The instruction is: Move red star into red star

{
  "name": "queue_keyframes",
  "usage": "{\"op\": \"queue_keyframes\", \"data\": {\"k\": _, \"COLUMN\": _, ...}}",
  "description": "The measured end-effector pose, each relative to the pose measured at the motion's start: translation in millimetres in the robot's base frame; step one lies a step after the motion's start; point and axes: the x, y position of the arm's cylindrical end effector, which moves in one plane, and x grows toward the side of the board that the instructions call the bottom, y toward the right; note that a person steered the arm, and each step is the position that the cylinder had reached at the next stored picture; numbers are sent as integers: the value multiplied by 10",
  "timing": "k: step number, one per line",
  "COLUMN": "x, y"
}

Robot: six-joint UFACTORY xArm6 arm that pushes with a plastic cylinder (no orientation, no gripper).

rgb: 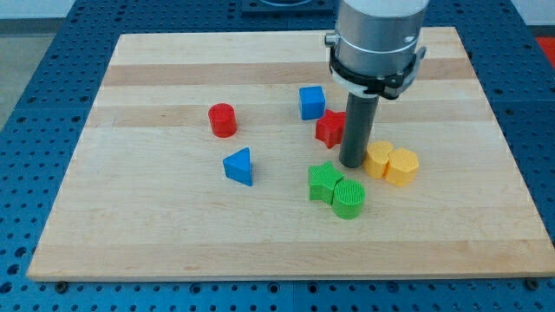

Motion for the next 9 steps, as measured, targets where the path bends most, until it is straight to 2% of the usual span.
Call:
{"op": "queue_keyframes", "data": {"k": 2, "x": -40, "y": 63}}
{"op": "queue_keyframes", "data": {"k": 7, "x": -715, "y": 14}}
{"op": "queue_keyframes", "data": {"k": 9, "x": -729, "y": -120}}
